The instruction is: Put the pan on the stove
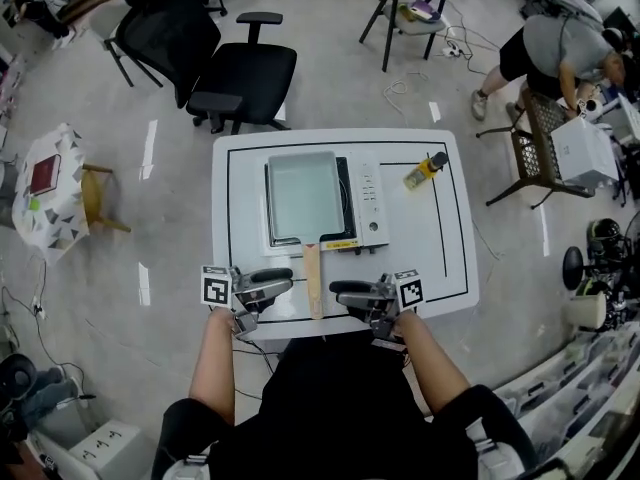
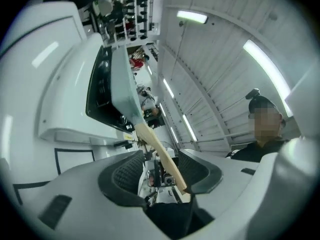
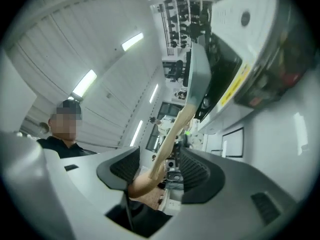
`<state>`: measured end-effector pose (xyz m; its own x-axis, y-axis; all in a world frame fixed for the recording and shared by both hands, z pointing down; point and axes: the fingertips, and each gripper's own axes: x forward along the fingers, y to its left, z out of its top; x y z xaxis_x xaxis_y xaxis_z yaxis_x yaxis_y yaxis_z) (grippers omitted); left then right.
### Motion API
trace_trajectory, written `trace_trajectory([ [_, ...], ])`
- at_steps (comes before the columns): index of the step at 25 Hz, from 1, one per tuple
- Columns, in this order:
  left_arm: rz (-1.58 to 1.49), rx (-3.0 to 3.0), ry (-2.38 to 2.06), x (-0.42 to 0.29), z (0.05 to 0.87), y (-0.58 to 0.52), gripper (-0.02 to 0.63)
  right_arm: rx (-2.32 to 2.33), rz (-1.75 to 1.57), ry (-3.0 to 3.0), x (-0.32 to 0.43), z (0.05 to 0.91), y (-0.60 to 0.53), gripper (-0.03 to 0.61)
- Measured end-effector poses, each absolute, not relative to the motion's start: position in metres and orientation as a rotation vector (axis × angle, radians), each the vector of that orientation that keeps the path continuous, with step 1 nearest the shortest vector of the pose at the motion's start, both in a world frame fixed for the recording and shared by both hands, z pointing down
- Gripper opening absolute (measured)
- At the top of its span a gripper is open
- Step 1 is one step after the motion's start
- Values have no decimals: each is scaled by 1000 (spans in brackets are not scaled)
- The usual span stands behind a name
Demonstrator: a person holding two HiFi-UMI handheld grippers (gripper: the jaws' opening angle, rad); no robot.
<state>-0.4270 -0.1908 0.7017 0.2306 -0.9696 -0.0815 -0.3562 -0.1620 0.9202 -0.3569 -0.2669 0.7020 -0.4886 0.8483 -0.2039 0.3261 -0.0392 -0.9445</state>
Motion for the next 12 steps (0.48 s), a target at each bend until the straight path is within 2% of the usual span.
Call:
trace_trajectory([
  [1, -929, 1692, -1310, -431, 696, -181, 227, -1191, 1528, -1881, -354, 700, -281, 243],
  [4, -911, 1756, -1532, -436, 663, -157, 96, -1074, 1401, -2232, -339, 677, -315, 89],
  [6, -862, 1817, -1678, -430, 631, -152, 36, -965, 1210, -2519, -323, 652, -333, 48],
  [8, -742, 1910, -1812, -417, 601, -162, 17, -775, 916, -2814, -304, 624, -351, 37],
  [12, -486, 2036, -2037, -393, 551, -202, 17, -268, 395, -3157, -264, 571, -387, 31],
])
